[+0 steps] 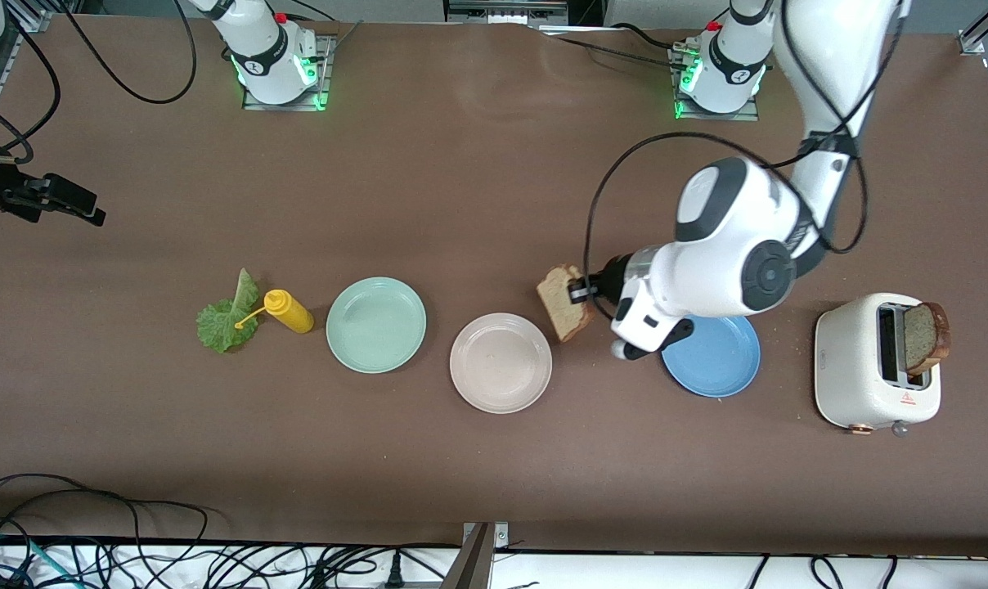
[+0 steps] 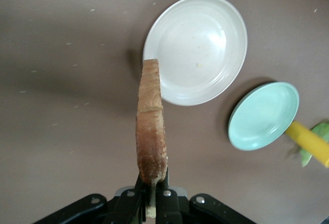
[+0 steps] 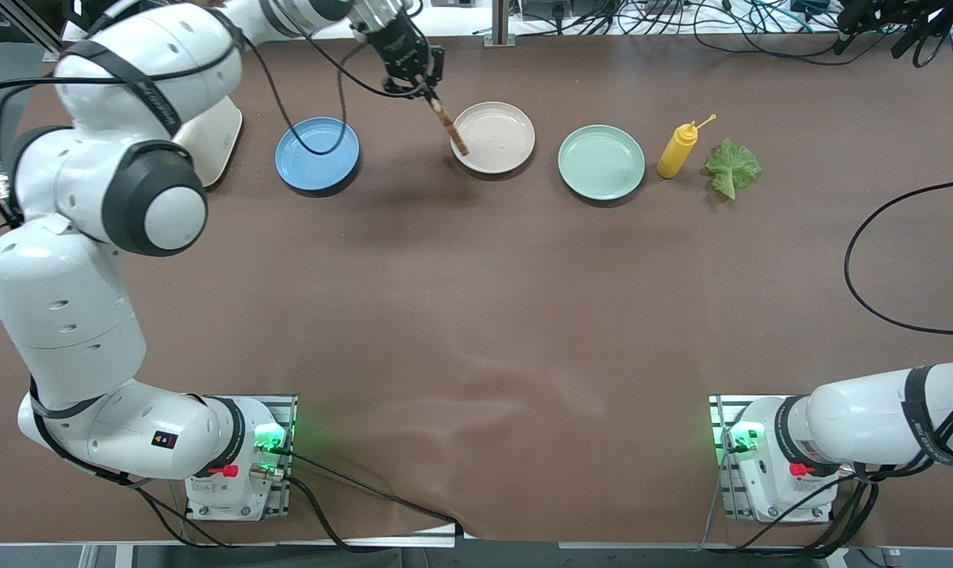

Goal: Make sandwich on beige plate with both arms
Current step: 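Carry the bread slice with the left gripper over the beige plate, then lower the bread flat onto the beige plate and open the left gripper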

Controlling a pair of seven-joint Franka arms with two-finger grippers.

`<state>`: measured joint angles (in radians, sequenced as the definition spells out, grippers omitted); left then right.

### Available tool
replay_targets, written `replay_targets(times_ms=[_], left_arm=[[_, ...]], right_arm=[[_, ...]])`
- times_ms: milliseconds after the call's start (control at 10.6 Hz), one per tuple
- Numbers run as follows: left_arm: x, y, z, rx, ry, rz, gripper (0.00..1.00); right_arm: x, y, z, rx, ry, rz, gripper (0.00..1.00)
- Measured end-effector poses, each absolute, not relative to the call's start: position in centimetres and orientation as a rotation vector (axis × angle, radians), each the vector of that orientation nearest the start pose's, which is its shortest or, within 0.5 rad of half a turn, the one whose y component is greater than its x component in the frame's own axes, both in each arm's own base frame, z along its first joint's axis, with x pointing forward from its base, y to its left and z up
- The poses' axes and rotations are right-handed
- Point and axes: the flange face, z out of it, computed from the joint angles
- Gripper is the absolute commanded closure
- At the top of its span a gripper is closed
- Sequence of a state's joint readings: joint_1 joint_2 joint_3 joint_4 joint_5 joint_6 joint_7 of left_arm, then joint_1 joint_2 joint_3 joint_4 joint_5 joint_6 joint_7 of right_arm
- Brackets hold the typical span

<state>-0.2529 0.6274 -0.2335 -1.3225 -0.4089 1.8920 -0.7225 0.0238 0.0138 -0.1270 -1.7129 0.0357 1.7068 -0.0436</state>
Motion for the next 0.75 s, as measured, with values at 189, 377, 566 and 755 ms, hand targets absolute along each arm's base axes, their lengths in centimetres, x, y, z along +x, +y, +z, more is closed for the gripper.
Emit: replay_targets(times_ms=[189,377,566,755], left_arm=[[64.3,-36.7,35.3,-3.452,-0.804,0.493,1.0],[64.4,-38.9,33.3,-3.481,-0.88,0.399,1.0],[64.4,-40.3,32.1,-3.499,-0.96,0.321,1.0],[64.5,-41.0,31.0,-3.502,-1.005,0.285,1.0]], right_arm=[[56.3,-5.5,56.1,-3.105,0.102,0.024,0.0],[56.3,-5.5,56.1,-3.105,0.102,0.024,0.0],[56.4,-5.5,56.2,-3.106,0.103,0.012,0.0],[56.4,-5.6,56.1,-3.106,0.104,0.013,0.0]])
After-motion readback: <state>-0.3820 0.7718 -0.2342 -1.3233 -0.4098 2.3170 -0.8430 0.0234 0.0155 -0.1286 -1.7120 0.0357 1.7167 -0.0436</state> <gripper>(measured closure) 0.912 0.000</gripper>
